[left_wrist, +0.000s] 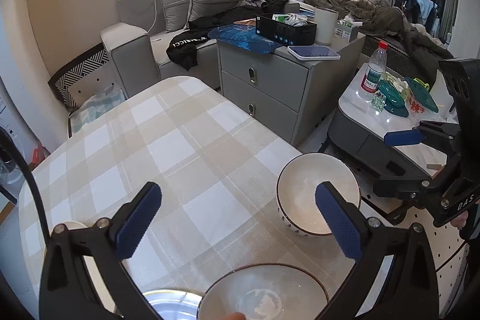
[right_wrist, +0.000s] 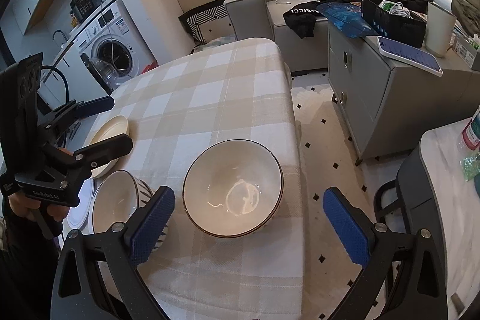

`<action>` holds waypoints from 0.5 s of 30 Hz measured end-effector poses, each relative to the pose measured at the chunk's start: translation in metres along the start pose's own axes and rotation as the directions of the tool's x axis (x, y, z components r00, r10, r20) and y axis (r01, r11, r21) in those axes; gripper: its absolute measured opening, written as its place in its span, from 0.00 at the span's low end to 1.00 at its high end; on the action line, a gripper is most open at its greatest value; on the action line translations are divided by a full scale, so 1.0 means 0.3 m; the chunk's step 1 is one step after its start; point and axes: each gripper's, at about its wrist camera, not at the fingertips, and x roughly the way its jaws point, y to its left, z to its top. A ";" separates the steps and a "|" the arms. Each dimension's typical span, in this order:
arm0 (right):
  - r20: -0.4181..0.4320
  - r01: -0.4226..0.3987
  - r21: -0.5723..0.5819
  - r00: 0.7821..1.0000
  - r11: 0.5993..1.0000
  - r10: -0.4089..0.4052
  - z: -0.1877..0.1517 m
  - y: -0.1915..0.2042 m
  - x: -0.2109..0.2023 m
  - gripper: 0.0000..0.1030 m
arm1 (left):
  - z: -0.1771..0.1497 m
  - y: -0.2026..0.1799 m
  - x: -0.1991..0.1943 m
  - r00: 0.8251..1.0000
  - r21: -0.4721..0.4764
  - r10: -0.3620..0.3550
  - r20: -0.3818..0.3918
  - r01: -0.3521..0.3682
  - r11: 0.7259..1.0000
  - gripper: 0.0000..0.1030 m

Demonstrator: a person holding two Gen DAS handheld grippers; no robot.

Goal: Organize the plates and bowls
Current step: 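Move the right gripper to the rim of the remaining blue-patterned bowl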

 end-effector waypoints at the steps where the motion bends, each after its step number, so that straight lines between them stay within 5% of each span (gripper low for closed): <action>1: -0.003 0.001 0.002 1.000 1.000 -0.001 0.002 -0.003 0.008 0.98 | 0.008 0.002 0.011 1.000 0.009 0.001 -0.006 -0.001 1.000 1.00; 15: -0.052 0.041 0.024 0.998 0.999 -0.039 0.016 -0.049 0.090 0.98 | 0.084 -0.026 0.195 0.988 0.145 -0.062 -0.142 0.083 0.986 1.00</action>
